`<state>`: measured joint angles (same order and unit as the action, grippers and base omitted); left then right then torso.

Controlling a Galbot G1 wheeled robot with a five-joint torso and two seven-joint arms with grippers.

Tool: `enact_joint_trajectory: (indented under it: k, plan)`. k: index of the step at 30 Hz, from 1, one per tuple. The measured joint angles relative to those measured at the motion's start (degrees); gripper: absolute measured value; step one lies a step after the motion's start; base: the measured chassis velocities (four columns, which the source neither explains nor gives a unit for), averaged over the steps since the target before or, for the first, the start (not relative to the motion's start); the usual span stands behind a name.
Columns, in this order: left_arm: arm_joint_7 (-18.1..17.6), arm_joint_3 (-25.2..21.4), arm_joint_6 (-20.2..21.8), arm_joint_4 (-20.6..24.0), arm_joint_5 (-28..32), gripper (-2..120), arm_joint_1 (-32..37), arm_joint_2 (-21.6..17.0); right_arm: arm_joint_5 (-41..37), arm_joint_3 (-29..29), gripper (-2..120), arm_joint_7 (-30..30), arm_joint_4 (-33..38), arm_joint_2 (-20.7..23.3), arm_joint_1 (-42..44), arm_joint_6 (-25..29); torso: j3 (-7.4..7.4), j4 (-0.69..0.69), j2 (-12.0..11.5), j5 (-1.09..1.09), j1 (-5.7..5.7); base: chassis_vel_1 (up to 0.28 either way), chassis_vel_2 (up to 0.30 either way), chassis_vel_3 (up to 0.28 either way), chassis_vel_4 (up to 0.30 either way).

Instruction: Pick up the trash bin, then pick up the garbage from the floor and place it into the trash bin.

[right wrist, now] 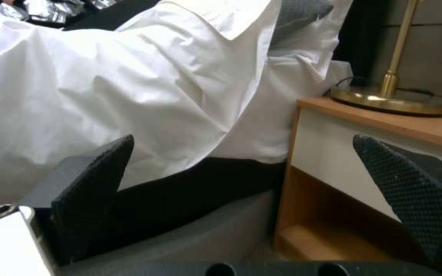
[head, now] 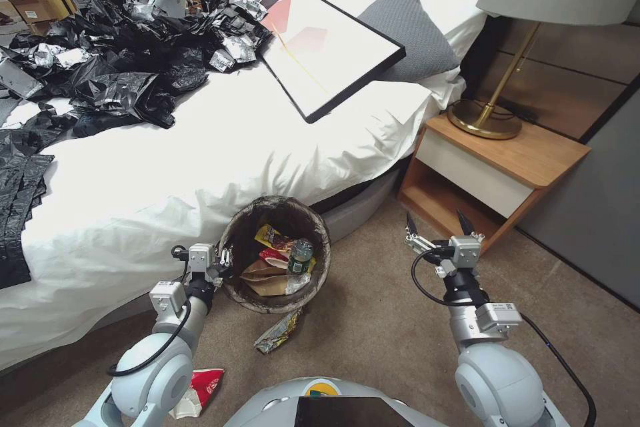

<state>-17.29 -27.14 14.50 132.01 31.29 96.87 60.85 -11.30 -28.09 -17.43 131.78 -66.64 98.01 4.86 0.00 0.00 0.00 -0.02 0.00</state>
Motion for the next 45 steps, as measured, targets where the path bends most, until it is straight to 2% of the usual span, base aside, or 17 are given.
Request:
enact_joint_trajectory:
  k: [16, 45]
  plan:
    - [-0.12, -0.16, -0.51, 2.26, -1.26, 4, 5.22, 0.26, 1.53, 1.68, 100, -0.23, -0.06, -1.54, -0.74, -0.39, 0.00, 0.00, 0.00, 0.01, 0.00, 0.000, 0.000, 0.000, 0.000]
    - [-0.11, -0.54, -0.85, 3.53, -2.71, 4, 8.08, 1.25, 1.91, 2.92, 100, -0.54, -0.20, -1.99, -1.71, -0.61, 0.00, 0.00, 0.00, 0.01, 0.00, 0.000, 0.000, 0.000, 0.000]
